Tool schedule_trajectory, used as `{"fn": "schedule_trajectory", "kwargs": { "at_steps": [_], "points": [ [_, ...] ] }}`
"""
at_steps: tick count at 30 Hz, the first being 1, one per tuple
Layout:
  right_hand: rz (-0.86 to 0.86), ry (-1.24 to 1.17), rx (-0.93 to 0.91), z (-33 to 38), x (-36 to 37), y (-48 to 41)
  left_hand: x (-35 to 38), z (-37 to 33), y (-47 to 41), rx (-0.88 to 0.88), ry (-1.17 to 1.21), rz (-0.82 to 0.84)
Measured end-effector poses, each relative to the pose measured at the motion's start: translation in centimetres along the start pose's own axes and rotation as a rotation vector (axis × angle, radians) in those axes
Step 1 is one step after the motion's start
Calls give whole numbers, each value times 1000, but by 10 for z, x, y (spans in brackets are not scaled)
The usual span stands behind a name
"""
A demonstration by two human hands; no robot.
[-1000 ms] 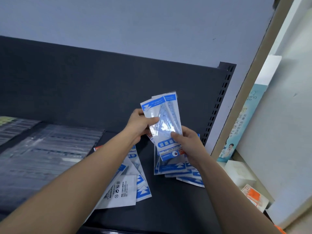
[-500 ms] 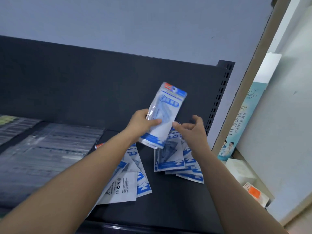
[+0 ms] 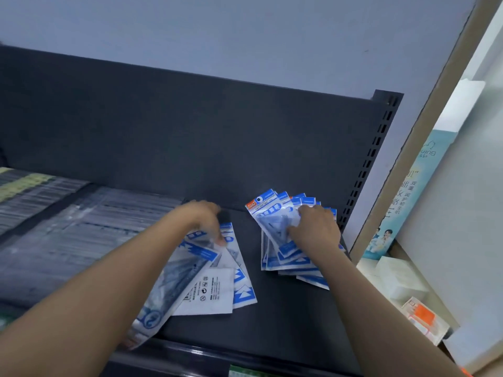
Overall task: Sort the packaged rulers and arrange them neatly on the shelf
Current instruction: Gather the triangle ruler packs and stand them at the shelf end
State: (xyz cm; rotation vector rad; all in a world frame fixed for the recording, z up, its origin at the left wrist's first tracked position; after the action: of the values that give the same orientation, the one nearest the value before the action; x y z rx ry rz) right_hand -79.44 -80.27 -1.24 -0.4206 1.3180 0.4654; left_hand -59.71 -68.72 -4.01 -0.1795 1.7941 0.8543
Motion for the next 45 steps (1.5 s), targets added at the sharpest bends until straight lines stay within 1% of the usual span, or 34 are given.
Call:
{"fn": "schedule_trajectory", "kwargs": {
  "at_steps": [1, 2, 3, 4, 5, 6, 7, 8, 9, 12, 15, 16, 18, 20, 24, 27, 28, 30, 31, 33, 34, 35, 36, 37, 38, 39, 42, 43, 45],
  "points": [
    [-41, 150, -34, 8, -3, 1, 1, 8, -1, 2, 41, 28],
    [-77, 204, -91, 19, -7, 4, 3, 14, -2, 16, 99, 56],
    [-72, 175, -156, 30, -7, 5, 4, 19, -3, 22, 143, 79],
    [-19, 66, -223, 41, -4, 7, 4, 23, -3, 16, 160, 89],
    [89, -57, -268, 53, 3, 10, 4, 28, -3, 1, 157, 87],
    [238, -138, -294, 66, 15, 14, 4, 31, -2, -18, 149, 74],
    [375, -155, -322, 78, 28, 19, 4, 34, -2, -37, 145, 53],
    [464, -139, -337, 86, 40, 22, 5, 36, -1, -50, 149, 35],
    [491, -122, -331, 90, 47, 23, 6, 37, -1, -53, 164, 21],
    [470, -136, -241, 90, 54, 19, 10, 42, -2, -26, 284, -45],
    [546, -247, -160, 92, 62, 17, 10, 45, -3, 26, 375, -150],
    [556, -247, -145, 93, 64, 16, 10, 45, -2, 55, 412, -181],
    [547, -231, -135, 95, 70, 12, 9, 43, 2, 139, 533, -226],
    [544, -278, -117, 95, 73, 8, 7, 42, 7, 230, 675, -269],
    [518, -613, -83, 86, 63, 8, -5, 50, 17, 279, 1052, -389],
    [510, -852, -119, 83, 50, 11, -20, 52, 23, 345, 1302, -441],
    [496, -943, -120, 82, 48, 10, -24, 50, 24, 368, 1345, -461],
    [390, -1060, -116, 76, 40, 5, -29, 49, 22, 374, 1375, -532],
    [321, -1080, -111, 72, 36, 2, -29, 50, 19, 355, 1371, -576],
    [212, -1117, -71, 63, 29, -4, -26, 52, 13, 252, 1345, -645],
    [173, -1139, -52, 58, 26, -6, -22, 52, 10, 216, 1362, -628],
    [144, -1157, -41, 55, 22, -6, -17, 48, 7, 217, 1414, -547],
    [119, -1168, -37, 52, 20, -6, -11, 38, 5, 245, 1461, -411],
    [96, -1177, -44, 50, 17, -5, -6, 26, 6, 289, 1476, -250],
    [84, -1190, -51, 49, 15, -4, -3, 13, 8, 334, 1459, -130],
    [83, -1216, -56, 48, 14, -3, -1, 3, 11, 366, 1447, -77],
    [111, -1373, -24, 40, 16, -2, -3, -9, 13, 347, 1505, -147],
    [88, -1419, -2, 35, 16, -3, -3, -10, 12, 324, 1531, -177],
    [-62, -1421, -1, 22, 8, -2, -4, -10, 10, 280, 1532, -239]
  ]
}}
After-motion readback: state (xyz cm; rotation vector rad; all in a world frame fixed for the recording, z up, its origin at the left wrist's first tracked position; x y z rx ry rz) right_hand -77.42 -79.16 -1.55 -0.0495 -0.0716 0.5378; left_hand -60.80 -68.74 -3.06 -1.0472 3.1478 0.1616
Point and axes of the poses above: each hand's wrist, its own y-axis away from the middle knuckle, its own x-axis out of the palm, z = x × y, the point moved 6 cm from there along -y, towards the middle knuckle, and after that the axes turned 8 degrees about z, right-handed, at the moved point
